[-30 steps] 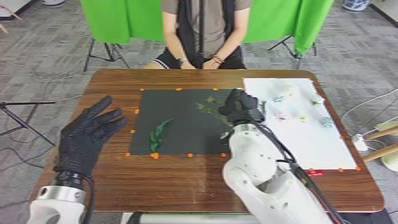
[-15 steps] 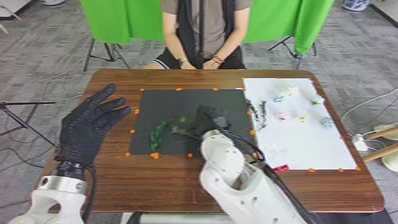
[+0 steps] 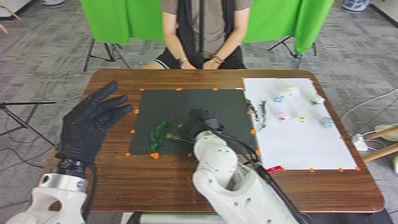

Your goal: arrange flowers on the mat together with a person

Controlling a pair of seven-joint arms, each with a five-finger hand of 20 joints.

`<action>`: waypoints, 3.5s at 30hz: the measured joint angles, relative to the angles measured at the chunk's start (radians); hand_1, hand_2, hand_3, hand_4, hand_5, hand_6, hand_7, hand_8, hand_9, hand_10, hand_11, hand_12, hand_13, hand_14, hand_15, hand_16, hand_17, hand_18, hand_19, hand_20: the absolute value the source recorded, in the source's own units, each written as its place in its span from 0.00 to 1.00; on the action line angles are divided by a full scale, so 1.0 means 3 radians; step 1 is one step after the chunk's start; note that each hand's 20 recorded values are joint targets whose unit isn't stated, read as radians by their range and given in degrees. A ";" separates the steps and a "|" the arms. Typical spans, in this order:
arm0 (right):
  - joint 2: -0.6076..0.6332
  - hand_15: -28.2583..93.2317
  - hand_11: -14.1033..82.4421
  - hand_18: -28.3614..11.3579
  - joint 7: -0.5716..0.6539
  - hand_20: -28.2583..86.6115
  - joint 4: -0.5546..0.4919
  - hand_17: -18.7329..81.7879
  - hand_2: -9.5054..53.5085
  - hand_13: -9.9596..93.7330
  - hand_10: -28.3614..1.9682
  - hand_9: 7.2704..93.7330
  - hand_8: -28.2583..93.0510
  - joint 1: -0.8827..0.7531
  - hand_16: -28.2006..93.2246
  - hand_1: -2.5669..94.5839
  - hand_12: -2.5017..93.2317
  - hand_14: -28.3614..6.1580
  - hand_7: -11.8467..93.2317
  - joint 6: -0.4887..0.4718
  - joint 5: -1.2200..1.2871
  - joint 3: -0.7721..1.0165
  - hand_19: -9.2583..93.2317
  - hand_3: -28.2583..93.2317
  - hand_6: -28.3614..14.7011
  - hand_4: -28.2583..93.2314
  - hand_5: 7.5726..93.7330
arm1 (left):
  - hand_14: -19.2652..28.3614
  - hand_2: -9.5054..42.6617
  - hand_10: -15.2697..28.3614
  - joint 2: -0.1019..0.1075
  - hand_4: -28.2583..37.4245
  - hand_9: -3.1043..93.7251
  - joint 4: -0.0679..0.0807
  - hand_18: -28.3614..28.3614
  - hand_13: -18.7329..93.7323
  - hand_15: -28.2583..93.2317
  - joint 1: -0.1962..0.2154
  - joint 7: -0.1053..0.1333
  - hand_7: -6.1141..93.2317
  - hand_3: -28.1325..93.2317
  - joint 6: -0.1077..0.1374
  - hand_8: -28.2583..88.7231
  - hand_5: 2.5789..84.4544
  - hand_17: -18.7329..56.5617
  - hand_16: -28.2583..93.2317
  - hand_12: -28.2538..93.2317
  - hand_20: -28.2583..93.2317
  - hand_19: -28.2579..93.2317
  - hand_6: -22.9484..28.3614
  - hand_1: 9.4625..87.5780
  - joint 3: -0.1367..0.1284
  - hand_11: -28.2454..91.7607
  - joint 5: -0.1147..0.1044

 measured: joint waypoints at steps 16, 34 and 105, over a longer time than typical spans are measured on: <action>-0.0014 0.80 0.56 0.20 0.0338 0.17 0.0008 0.42 0.08 0.87 0.47 1.00 0.11 0.0122 0.34 0.34 0.20 0.39 0.32 0.0066 -0.0275 -0.0196 0.91 0.83 0.65 0.00 1.00 | 1.00 0.37 0.88 0.0025 0.00 0.42 -0.0012 0.98 0.43 0.67 0.0039 0.0012 0.17 0.86 0.0032 0.17 0.43 0.18 0.13 0.32 0.10 0.79 0.66 0.16 -0.0015 0.46 -0.0008; 0.0186 0.84 0.52 0.25 -0.0824 0.36 -0.0940 0.26 0.32 0.61 0.21 0.71 0.13 -0.0430 0.29 0.20 0.20 0.19 0.21 -0.0233 0.1358 0.0807 0.65 0.88 0.62 0.01 0.80 | 1.00 0.37 0.89 -0.0045 0.00 0.42 -0.0074 0.98 0.43 0.67 0.0225 0.0003 0.17 0.86 0.0109 0.17 0.43 0.18 0.13 0.32 0.10 0.79 0.66 0.16 -0.0107 0.46 -0.0011; 0.0500 0.67 0.36 0.17 -0.1605 0.41 -0.1514 0.21 0.50 0.46 0.23 0.50 0.13 -0.1125 0.26 0.10 0.14 0.11 0.21 0.0200 0.1792 0.1705 0.58 0.90 0.63 0.00 0.55 | 0.98 0.36 0.83 0.0029 0.00 0.48 -0.0063 0.99 0.49 0.59 0.0365 0.0451 0.16 0.86 0.0354 0.16 0.39 0.23 0.13 0.31 0.09 0.81 0.59 0.15 -0.0023 0.43 -0.0162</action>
